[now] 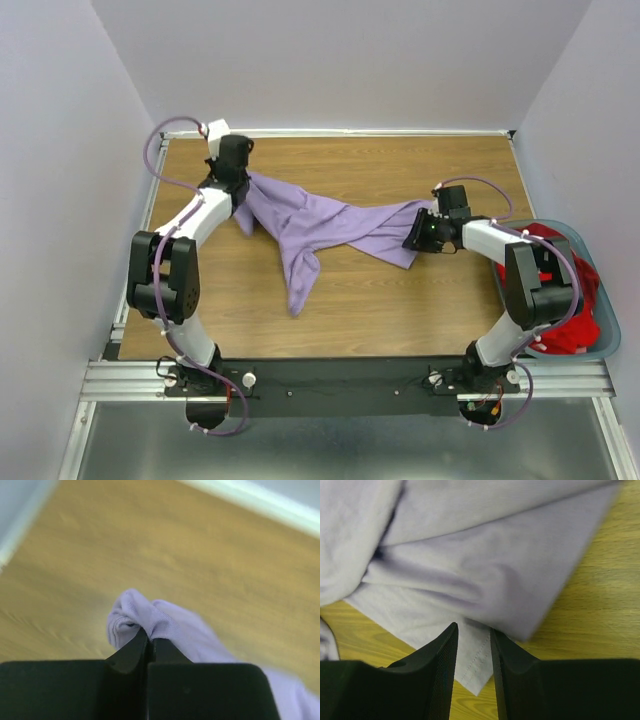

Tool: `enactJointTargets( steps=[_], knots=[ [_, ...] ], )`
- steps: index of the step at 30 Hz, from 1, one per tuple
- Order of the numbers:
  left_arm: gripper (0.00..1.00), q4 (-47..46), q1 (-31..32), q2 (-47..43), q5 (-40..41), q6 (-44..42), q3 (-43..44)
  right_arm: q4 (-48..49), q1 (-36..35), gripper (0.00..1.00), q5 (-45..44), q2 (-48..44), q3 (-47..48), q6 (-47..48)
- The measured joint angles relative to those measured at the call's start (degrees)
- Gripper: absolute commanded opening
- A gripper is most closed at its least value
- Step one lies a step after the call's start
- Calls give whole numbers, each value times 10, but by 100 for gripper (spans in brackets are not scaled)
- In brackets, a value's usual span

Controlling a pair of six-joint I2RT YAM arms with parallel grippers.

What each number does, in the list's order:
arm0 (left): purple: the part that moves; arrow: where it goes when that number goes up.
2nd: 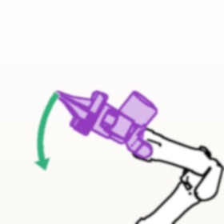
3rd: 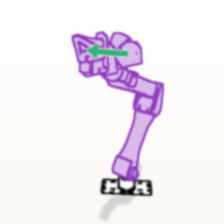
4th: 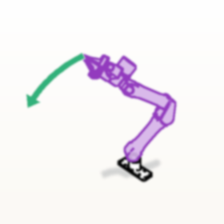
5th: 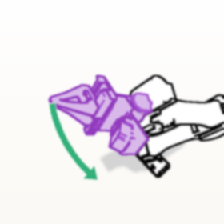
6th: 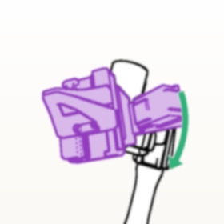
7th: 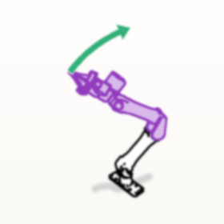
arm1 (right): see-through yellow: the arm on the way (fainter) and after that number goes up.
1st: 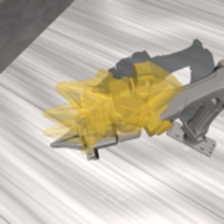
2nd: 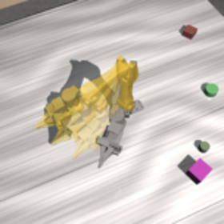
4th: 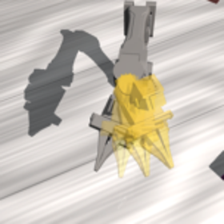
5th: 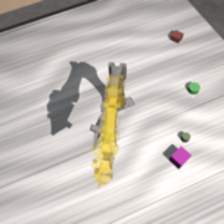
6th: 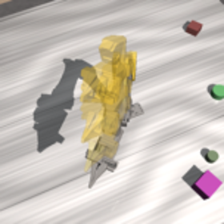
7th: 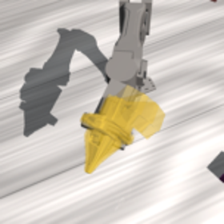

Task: Fold and stack the t-shirts
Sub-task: Flatten the tshirt out

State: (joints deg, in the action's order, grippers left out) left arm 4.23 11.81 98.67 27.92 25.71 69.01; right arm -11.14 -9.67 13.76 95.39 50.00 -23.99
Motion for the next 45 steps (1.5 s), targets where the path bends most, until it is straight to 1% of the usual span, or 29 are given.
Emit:
enactJointTargets(
  steps=[1, 4, 6, 7, 8, 10, 11, 13, 14, 15, 16, 18, 22, 25, 28, 30, 31, 32, 34, 35, 38, 41, 45],
  knots=[
    [1, 4, -5, 3, 20, -22, 39, 3, 7, 40, 2, 0, -2, -3],
    [1, 3, -7, 6, 65, -83, 117, 11, 9, 40, 3, 0, -4, -9],
    [5, -5, -3, 6, 85, -119, 142, 16, 8, 40, 3, -1, -7, -12],
    [8, -17, 0, 6, 98, -143, 150, 17, 9, 40, 3, -2, -8, -14],
    [20, -22, 2, 7, 108, -165, 154, 19, 9, 40, 2, -4, -11, -16],
    [39, -28, 3, 15, 120, -193, 162, 20, 10, 40, 2, -8, -14, -19],
    [49, -30, 3, 27, 130, -214, 171, 17, 11, 40, -2, -9, -15, -19],
    [63, -37, 0, 50, 141, -240, 194, 14, 15, 40, -6, -11, -16, -21],
    [76, -38, 0, 59, 144, -244, 203, 13, 16, 40, -7, -11, -16, -21],
    [83, -38, 0, 70, 147, -253, 216, 10, 17, 40, -7, -13, -16, -20],
    [87, -36, -1, 75, 148, -259, 224, 5, 17, 40, -7, -16, -16, -18],
    [94, -29, 4, 79, 148, -261, 242, -9, 18, 40, -6, -22, -16, -10],
    [95, -20, 24, 55, 127, -243, 238, -26, 12, 41, 7, -48, -16, 11],
    [95, -7, 36, 16, 106, -214, 211, -35, -11, 41, 16, -69, -4, 27],
    [95, 14, 35, -23, 82, -182, 171, -40, -65, 42, 23, -74, 29, 42],
    [95, 22, 33, -56, 56, -157, 117, -38, -126, 43, 24, -68, 66, 54],
    [95, 27, 32, -75, 44, -146, 88, -37, -140, 43, 24, -66, 74, 56],
    [95, 32, 32, -92, 33, -136, 63, -32, -170, 44, 26, -54, 96, 61],
    [95, 41, 30, -149, -6, -108, -28, -19, -210, 47, 26, -25, 133, 70],
    [95, 41, 30, -163, -18, -97, -49, -14, -222, 48, 28, -14, 143, 72],
    [95, 49, 30, -254, -57, -72, -155, -8, -261, 51, 29, 47, 191, 80],
    [95, 55, 30, -322, -70, -56, -220, -3, -285, 51, 31, 108, 241, 86],
    [95, 53, 30, -400, -69, -47, -276, 0, -317, 51, 41, 183, 300, 91]
  ],
)
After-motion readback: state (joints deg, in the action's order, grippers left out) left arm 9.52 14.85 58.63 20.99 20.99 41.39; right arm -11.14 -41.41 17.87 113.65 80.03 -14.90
